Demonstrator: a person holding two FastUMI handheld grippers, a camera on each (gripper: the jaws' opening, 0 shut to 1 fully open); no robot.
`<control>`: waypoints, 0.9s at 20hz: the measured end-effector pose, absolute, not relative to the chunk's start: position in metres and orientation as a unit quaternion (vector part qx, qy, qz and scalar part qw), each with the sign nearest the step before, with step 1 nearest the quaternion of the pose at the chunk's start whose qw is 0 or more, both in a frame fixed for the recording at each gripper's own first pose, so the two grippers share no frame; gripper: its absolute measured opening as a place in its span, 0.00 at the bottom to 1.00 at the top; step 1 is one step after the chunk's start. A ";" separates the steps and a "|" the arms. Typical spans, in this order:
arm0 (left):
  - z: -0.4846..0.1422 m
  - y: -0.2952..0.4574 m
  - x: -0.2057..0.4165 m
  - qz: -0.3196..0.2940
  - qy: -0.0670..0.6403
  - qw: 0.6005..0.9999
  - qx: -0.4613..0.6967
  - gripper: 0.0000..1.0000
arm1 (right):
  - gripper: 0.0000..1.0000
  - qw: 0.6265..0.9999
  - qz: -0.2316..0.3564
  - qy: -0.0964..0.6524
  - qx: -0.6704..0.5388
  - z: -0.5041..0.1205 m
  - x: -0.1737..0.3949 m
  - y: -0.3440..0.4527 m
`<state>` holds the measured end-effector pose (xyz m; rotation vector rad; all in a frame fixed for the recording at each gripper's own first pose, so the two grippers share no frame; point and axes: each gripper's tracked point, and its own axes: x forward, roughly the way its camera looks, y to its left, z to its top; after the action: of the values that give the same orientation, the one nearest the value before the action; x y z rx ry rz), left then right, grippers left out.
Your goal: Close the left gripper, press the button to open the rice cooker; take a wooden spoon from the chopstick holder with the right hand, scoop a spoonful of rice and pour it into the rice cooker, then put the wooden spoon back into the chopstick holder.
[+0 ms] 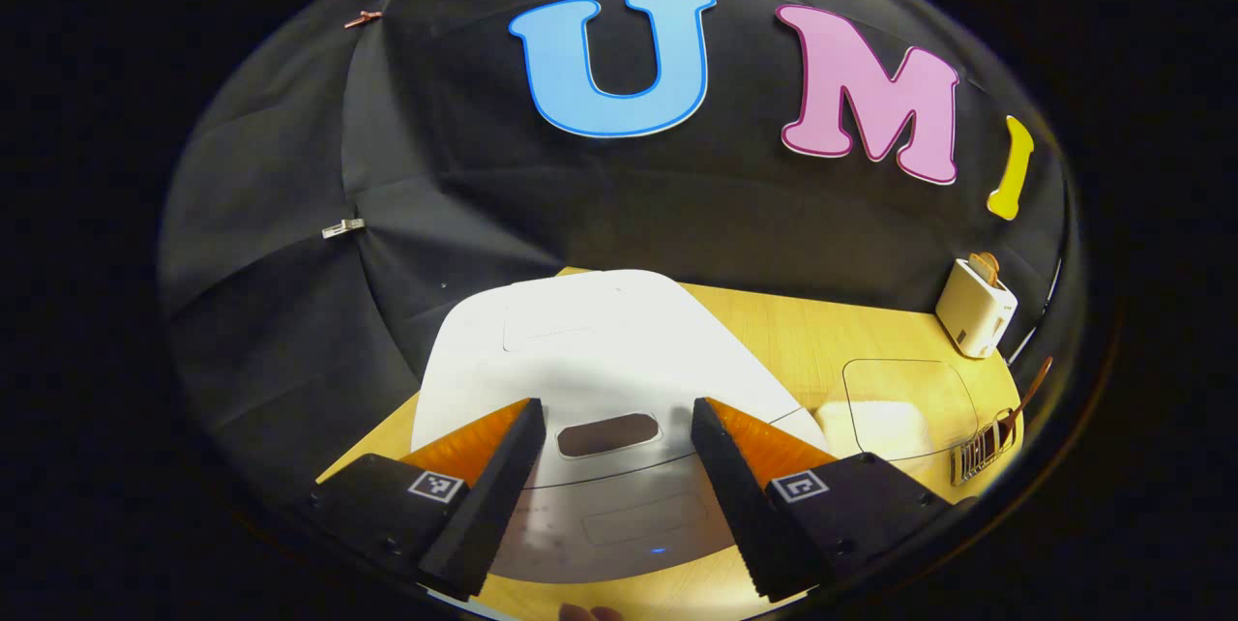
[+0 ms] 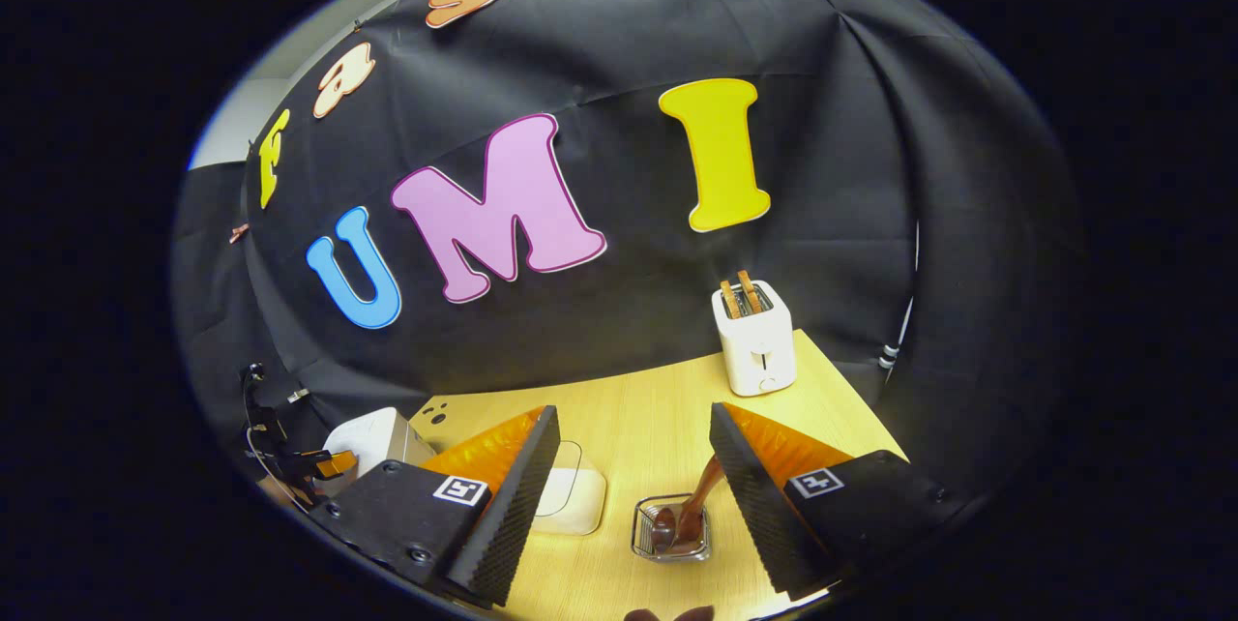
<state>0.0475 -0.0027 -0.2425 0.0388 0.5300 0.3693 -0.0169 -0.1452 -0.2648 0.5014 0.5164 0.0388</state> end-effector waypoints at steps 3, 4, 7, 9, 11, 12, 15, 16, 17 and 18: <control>-0.232 -0.004 0.049 0.179 0.256 0.950 0.015 0.99 | 0.96 0.939 0.025 0.241 0.246 -0.254 -0.013 -0.141; -0.226 -0.005 0.050 0.179 0.248 0.952 0.010 0.97 | 0.96 0.939 0.029 0.238 0.247 -0.251 -0.012 -0.139; -0.198 -0.015 0.055 0.164 0.217 0.962 0.004 0.96 | 0.97 0.940 0.044 0.231 0.250 -0.244 -0.011 -0.129; -0.178 -0.025 0.060 0.150 0.199 0.969 0.012 0.96 | 0.98 0.942 0.055 0.229 0.237 -0.240 -0.010 -0.121; -0.154 -0.038 0.064 0.134 0.178 0.974 0.024 0.96 | 0.98 0.948 0.068 0.222 0.218 -0.230 -0.007 -0.111; -0.143 -0.047 0.066 0.125 0.168 0.978 0.028 0.96 | 0.98 0.951 0.075 0.218 0.208 -0.225 -0.005 -0.105; -0.111 -0.080 0.071 0.087 0.129 0.987 0.038 0.96 | 0.98 0.957 0.101 0.204 0.182 -0.208 0.003 -0.082; -0.102 -0.090 0.072 0.074 0.117 0.990 0.038 0.96 | 0.98 0.958 0.109 0.198 0.177 -0.202 0.005 -0.075; -0.093 -0.100 0.072 0.062 0.106 0.992 0.036 0.96 | 0.98 0.959 0.116 0.193 0.175 -0.196 0.008 -0.068; -0.086 -0.107 0.071 0.054 0.097 0.993 0.036 0.96 | 0.98 0.959 0.120 0.189 0.173 -0.193 0.009 -0.063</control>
<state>0.0707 -0.1070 -0.0863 0.0729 0.1954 0.1076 0.0090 -0.0634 -0.1927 0.3513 0.3840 0.2428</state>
